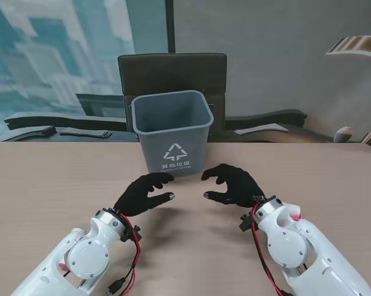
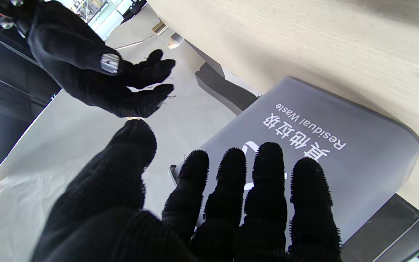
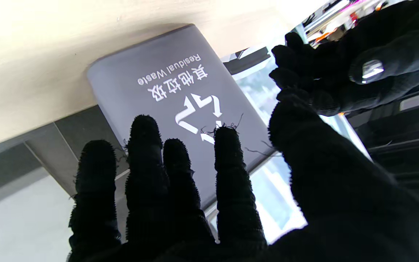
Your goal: Replace a lint-roller refill
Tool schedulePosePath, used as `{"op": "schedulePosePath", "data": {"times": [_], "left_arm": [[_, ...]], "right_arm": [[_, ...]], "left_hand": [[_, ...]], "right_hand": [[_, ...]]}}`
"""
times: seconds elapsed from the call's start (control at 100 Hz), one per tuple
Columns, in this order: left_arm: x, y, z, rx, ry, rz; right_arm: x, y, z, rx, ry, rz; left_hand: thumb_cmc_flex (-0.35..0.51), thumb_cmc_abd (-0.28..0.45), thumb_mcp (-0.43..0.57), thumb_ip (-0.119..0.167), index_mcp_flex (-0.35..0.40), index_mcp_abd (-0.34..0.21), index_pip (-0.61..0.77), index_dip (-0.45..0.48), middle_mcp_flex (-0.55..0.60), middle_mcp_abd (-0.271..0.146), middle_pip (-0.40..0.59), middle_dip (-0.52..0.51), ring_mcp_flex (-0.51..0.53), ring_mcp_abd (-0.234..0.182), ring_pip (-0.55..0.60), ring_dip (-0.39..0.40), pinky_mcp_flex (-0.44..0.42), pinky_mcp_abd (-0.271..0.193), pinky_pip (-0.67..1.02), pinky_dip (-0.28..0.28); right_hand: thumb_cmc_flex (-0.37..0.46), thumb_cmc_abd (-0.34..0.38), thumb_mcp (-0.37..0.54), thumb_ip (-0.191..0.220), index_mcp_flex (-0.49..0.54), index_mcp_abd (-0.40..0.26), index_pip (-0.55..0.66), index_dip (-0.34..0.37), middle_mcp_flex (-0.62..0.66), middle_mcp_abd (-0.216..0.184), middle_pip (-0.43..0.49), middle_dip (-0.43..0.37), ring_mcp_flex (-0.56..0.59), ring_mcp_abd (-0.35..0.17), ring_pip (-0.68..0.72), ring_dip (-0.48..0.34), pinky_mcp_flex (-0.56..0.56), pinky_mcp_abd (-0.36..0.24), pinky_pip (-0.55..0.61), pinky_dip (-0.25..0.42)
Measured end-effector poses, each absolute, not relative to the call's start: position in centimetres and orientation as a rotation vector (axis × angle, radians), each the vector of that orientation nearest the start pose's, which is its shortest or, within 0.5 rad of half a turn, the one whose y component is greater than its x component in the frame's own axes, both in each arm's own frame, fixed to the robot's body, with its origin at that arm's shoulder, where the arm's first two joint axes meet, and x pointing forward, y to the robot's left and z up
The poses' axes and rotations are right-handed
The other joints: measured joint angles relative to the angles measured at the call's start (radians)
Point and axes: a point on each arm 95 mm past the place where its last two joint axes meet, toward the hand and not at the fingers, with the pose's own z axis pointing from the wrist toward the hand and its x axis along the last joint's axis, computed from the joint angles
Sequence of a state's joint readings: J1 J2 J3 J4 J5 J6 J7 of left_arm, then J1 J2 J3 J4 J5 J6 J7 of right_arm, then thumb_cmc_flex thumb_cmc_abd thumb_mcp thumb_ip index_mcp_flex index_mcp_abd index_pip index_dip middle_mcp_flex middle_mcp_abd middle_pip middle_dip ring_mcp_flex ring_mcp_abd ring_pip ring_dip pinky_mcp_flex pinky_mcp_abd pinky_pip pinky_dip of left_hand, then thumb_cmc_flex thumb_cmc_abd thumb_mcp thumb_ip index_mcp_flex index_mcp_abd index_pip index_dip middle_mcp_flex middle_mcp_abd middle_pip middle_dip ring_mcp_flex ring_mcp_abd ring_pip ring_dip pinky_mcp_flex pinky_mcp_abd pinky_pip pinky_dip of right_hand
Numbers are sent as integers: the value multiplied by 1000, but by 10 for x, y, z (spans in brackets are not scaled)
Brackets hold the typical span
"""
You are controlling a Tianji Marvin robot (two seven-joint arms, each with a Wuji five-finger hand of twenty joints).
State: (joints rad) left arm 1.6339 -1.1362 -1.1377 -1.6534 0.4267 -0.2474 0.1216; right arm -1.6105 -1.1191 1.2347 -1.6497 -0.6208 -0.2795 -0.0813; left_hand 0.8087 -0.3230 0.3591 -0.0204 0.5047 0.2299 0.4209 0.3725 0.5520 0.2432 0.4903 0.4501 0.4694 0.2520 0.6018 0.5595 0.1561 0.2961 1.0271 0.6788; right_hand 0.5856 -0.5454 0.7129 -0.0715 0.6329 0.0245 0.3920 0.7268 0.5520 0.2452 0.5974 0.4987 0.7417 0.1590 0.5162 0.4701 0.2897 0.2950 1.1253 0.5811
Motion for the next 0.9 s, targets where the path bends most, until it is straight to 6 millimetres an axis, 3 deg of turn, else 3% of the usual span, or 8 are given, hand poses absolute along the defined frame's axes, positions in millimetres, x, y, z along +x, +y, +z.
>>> {"op": "schedulePosePath", "data": {"times": [0.16,0.34,0.42,0.54,0.7,0.81,0.9], "left_arm": [[365,-56,-320,-1592,1196,-2180],[366,-56,-322,-1596,1198,-2176],[367,-55,-324,-1602,1198,-2171],[367,-55,-324,-1609,1195,-2168],[367,-53,-324,-1607,1190,-2168],[366,-53,-325,-1612,1187,-2170],[365,-53,-325,-1617,1185,-2171]], "right_arm": [[375,-7,-278,-1526,-1898,-2646],[351,-52,-255,-1336,-2229,-2620],[339,-69,-252,-1310,-2345,-2593],[318,-89,-248,-1332,-2511,-2493],[284,-98,-251,-1405,-2787,-2252],[269,-101,-260,-1479,-2802,-2164],[260,-101,-268,-1579,-2845,-1991]], "left_hand": [[0,0,0,0,0,0,0,0,0,0,4,0,0,0,0,0,0,0,0,0],[0,0,0,0,0,0,0,0,0,0,5,0,0,0,0,2,0,0,0,0],[0,0,0,0,0,-2,0,0,0,0,6,0,0,1,0,2,0,0,0,0],[0,0,0,0,0,-5,0,0,1,0,7,0,0,1,0,2,0,0,0,0],[0,0,0,0,0,-5,0,0,1,0,7,0,0,4,9,2,1,0,0,0],[0,0,0,0,0,-5,0,0,1,0,9,0,0,5,10,3,4,0,0,0],[0,0,0,0,0,-6,0,0,1,0,9,0,0,5,11,2,7,0,0,0]], "right_hand": [[0,1,0,0,0,-1,0,-3,11,0,1,0,0,0,15,4,1,2,0,0],[0,-4,-1,0,0,-19,0,-4,23,-1,0,0,12,-2,18,10,1,-2,0,0],[0,-5,4,0,0,-18,0,-4,34,-2,-7,0,33,-3,20,15,3,-2,0,0],[-11,-4,15,0,19,-27,26,-4,114,-22,57,42,94,-3,119,72,54,-8,15,16],[-14,46,-86,0,166,-29,132,32,257,-17,132,121,211,-11,279,135,160,-18,137,66],[-46,113,-151,0,284,-13,214,48,344,-7,175,148,285,-12,365,156,225,-17,202,79],[-87,153,-186,0,361,-16,240,81,429,-2,192,157,351,-7,418,156,290,-11,257,79]]}}
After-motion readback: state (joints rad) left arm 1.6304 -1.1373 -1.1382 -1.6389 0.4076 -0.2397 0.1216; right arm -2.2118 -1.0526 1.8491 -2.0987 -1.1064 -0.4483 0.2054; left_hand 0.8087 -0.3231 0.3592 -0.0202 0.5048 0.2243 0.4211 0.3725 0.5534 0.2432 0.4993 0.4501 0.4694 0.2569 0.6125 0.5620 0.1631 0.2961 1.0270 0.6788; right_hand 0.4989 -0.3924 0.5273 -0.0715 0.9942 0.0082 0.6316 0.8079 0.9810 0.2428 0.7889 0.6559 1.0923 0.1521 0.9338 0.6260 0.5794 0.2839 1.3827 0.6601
